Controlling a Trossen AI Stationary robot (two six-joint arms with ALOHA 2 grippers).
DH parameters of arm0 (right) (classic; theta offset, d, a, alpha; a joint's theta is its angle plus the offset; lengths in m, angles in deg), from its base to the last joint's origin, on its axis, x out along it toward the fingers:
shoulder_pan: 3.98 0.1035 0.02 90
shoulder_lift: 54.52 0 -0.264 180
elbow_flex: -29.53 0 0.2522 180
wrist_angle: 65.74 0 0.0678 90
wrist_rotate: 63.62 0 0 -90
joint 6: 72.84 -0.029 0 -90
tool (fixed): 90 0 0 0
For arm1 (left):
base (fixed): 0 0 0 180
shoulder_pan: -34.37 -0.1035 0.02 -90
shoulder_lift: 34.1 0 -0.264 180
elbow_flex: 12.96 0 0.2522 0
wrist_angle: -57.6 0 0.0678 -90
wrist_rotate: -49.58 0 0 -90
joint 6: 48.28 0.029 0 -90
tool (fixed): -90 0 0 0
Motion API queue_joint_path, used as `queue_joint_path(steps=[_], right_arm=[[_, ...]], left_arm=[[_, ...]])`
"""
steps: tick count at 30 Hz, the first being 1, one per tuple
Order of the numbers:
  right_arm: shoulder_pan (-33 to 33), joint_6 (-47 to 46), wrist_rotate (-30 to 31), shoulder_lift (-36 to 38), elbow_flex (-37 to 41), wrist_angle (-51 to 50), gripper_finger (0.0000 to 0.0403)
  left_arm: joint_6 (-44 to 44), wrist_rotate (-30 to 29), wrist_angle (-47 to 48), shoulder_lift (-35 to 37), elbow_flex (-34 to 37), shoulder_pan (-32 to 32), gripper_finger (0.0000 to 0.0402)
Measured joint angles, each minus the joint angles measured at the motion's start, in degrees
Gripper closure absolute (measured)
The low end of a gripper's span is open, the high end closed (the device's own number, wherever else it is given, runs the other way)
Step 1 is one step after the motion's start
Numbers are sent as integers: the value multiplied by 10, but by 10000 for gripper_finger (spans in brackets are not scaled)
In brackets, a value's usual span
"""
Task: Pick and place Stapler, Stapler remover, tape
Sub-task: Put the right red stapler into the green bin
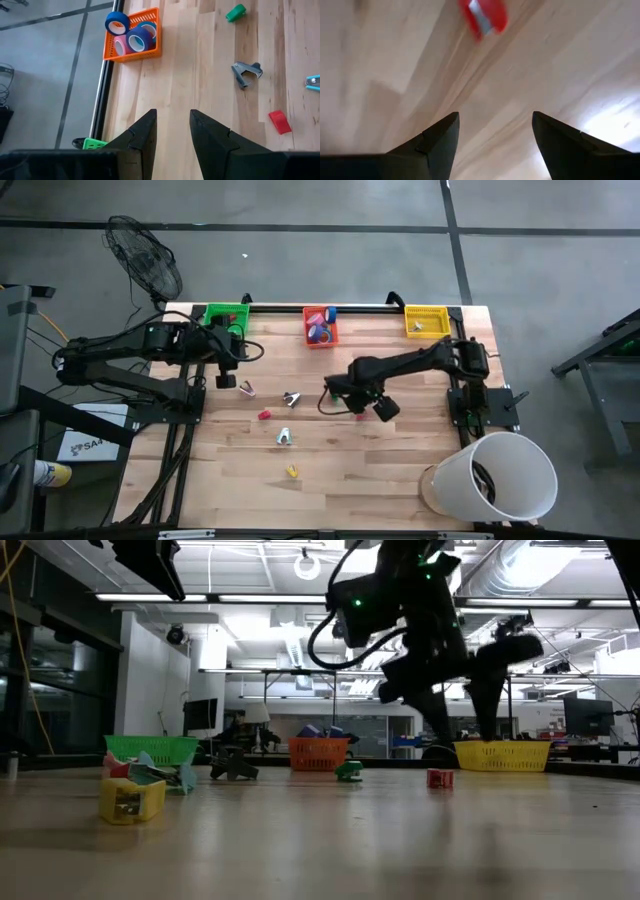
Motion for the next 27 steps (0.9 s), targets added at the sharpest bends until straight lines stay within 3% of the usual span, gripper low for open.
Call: queue_joint_path(steps=[11, 27], right_arm=[[3, 54, -18, 0, 76, 207, 160], [40, 91, -53, 15, 124, 250, 160]], left_arm=[[-1, 0, 0, 0, 0, 0, 289], [-20, -1, 0, 0, 0, 0, 289]])
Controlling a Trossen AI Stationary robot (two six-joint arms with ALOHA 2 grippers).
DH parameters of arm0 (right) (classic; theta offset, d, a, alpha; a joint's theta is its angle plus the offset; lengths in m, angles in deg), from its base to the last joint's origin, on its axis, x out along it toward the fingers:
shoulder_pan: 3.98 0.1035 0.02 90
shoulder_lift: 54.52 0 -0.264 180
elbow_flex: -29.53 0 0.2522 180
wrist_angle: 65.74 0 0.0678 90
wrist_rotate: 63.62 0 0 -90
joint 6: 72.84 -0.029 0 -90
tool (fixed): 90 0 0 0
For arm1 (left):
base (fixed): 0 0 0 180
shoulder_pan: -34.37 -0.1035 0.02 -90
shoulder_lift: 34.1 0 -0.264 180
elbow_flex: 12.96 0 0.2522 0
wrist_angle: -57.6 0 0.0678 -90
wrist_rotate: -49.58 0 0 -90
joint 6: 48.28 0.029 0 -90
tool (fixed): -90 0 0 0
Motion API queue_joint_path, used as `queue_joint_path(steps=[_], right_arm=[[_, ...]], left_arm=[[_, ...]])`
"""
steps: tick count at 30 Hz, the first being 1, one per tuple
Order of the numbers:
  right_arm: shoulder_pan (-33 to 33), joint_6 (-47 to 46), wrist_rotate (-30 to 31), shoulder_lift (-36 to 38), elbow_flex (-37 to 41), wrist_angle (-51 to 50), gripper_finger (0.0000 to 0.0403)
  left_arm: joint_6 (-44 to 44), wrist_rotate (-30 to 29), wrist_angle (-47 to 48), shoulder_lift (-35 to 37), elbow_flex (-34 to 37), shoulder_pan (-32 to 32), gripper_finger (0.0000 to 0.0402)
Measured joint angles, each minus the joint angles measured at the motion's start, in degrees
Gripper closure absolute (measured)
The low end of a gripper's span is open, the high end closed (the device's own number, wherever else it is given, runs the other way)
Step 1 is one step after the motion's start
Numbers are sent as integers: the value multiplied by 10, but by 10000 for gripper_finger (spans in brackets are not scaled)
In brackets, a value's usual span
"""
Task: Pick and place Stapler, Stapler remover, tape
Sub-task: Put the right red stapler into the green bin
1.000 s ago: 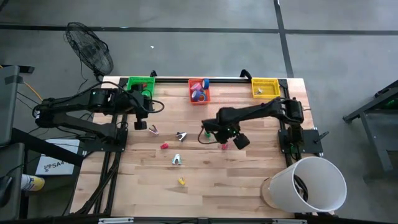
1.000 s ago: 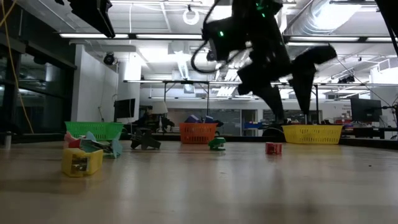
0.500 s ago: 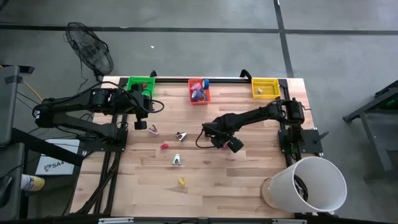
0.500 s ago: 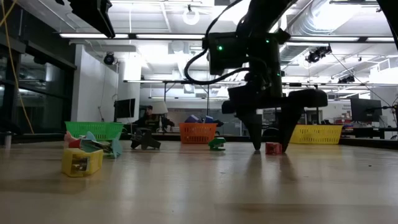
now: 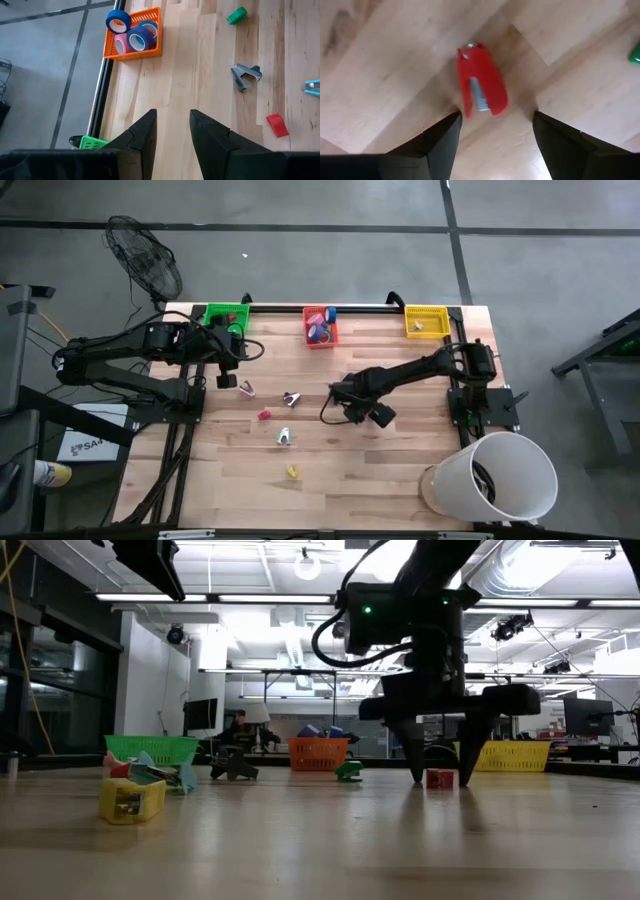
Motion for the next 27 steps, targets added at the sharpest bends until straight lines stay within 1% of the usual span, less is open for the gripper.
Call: queue_joint_path(steps=[5, 8, 18, 27], right_arm=[[6, 0, -41, 15, 3, 2, 160], [7, -2, -52, 17, 3, 5, 160], [19, -2, -38, 17, 3, 28, 163], [35, 0, -30, 19, 10, 46, 199]], left_arm=[[-7, 0, 0, 0, 0, 0, 289], [-7, -1, 0, 0, 0, 0, 289], [-8, -1, 0, 0, 0, 0, 289], [-8, -1, 0, 0, 0, 0, 289]])
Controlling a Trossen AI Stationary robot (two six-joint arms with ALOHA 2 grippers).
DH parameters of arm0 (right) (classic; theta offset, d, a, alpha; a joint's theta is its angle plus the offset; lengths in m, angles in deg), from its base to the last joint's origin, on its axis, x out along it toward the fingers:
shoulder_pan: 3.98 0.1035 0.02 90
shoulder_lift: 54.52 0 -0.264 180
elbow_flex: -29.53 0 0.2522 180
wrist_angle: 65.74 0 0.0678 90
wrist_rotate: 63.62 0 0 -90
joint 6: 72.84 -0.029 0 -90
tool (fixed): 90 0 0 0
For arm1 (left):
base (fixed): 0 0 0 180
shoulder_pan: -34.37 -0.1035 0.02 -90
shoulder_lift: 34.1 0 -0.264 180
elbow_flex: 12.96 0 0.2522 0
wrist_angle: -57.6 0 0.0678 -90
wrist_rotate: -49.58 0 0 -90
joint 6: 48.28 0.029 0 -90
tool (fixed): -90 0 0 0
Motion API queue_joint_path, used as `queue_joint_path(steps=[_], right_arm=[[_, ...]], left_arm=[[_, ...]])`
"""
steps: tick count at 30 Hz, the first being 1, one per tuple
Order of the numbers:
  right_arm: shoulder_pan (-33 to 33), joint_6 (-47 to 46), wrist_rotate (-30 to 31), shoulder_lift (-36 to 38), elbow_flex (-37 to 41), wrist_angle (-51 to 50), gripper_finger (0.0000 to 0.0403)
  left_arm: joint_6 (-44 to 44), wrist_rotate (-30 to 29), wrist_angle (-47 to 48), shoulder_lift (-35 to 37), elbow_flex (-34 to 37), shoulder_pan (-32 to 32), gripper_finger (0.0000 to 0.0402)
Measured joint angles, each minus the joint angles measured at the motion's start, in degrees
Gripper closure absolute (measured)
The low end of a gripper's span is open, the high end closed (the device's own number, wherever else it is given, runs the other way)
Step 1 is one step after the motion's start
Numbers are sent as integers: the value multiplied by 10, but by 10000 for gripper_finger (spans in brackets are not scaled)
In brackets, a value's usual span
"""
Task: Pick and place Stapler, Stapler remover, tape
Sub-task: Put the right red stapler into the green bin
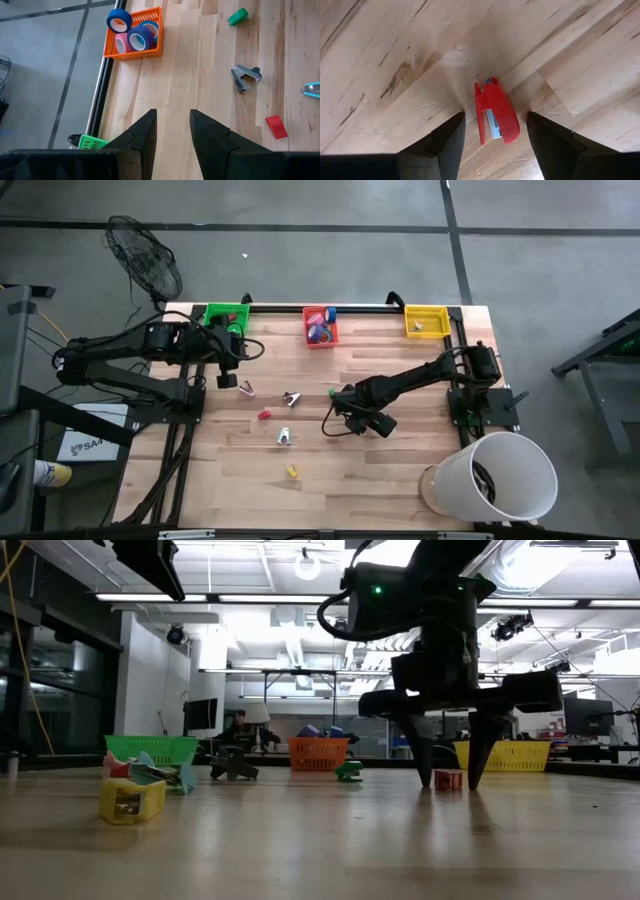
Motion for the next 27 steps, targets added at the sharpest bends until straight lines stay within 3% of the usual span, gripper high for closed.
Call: queue_joint_path(steps=[27], right_arm=[[0, -18, 14, 0, 0, -18, 330]], left_arm=[[0, 0, 0, 0, 0, 0, 289]])
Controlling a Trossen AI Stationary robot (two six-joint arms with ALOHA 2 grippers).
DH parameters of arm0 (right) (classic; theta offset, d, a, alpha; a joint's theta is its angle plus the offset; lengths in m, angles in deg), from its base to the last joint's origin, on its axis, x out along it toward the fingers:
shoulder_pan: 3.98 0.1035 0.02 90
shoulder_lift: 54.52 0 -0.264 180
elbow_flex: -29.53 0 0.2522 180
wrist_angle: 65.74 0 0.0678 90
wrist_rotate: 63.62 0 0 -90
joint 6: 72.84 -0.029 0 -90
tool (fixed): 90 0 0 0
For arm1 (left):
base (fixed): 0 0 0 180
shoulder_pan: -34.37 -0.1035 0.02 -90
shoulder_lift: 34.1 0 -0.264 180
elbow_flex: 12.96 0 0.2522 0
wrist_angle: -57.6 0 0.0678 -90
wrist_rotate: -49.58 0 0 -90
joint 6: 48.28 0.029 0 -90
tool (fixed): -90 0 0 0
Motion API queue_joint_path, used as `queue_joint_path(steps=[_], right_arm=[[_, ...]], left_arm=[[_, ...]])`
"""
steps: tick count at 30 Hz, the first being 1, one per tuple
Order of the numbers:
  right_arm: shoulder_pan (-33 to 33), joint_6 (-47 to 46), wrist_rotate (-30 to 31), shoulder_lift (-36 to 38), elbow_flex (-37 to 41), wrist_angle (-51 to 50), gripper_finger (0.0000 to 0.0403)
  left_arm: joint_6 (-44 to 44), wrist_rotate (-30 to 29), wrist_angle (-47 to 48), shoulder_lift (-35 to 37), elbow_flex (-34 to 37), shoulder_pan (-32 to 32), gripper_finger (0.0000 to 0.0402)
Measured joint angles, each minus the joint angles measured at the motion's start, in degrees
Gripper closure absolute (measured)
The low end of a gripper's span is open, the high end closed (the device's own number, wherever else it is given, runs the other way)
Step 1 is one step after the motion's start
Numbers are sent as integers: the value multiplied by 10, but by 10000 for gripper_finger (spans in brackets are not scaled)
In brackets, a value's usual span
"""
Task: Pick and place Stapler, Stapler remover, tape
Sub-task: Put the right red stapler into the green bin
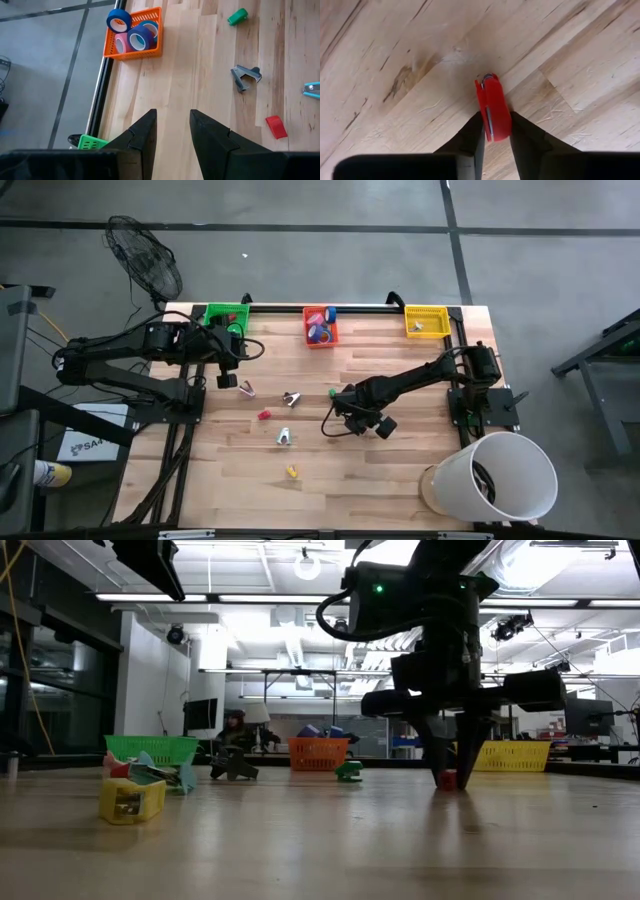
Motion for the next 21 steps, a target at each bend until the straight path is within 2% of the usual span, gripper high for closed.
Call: queue_joint_path(steps=[8, 11, 14, 21], right_arm=[[1, -33, 42, 5, 0, 3, 348], [0, -56, 116, 15, 1, 29, 346], [0, -76, 217, 28, -7, 38, 347], [0, -103, 420, 35, -71, 73, 347]], left_arm=[[0, 0, -7, 0, 0, 0, 289], [0, 0, -24, 0, 0, 0, 289], [0, 2, -54, 0, 0, 0, 289], [-45, 4, -193, 0, 0, 0, 289]])
